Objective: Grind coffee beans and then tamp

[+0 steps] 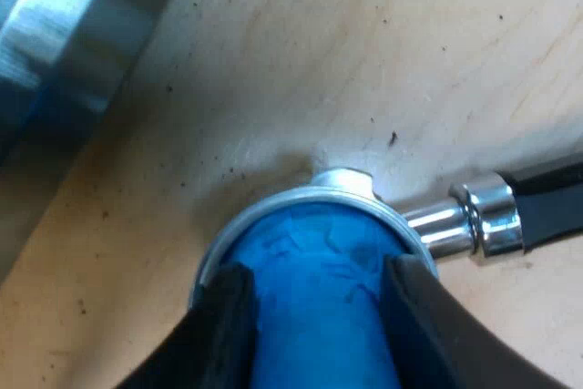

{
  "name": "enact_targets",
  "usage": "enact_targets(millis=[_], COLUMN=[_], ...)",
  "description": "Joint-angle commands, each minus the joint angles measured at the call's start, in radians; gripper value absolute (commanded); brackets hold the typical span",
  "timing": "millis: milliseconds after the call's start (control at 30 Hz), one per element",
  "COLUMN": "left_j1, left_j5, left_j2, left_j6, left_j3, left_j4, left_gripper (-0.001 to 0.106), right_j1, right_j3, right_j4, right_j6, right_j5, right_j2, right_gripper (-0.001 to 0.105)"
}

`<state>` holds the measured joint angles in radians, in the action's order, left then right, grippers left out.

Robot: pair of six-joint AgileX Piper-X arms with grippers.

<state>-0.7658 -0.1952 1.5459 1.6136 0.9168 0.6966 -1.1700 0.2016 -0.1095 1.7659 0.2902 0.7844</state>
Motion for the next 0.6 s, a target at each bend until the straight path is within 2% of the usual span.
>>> enact_targets(millis=[33,200,333,433,600], left_j1=[-0.007,-0.007,-0.007,-0.007,-0.007], left_j5=[0.003,0.003,0.007,0.042,0.046], left_j2=[-0.01,-0.028,-0.032,-0.032,-0.056], left_j6=[-0.003,-0.003,-0.003,-0.003,-0.003], left_j3=[0.039,0.09,0.169,0.208,0.228], left_j4=[0.041,0.061,0.129,0.169,0.218], left_gripper=[0.0,0.0,0.0,0.0,0.0], right_j1=[0.003,0.003,0.003,0.003,0.003], right_j3=[0.002,0.002,0.002,0.002,0.002], right_j4=[-0.006,-0.006,-0.006,-0.006,-0.006], right_j6=[0.002,0.002,0.002,0.002,0.002], right_j5=[-0.003,-0.003,-0.003,-0.003,-0.003], right_j2=[-0.007,-0.007,-0.007,-0.007,-0.007], right_gripper=[0.063,0.063,0.063,0.063,0.063])
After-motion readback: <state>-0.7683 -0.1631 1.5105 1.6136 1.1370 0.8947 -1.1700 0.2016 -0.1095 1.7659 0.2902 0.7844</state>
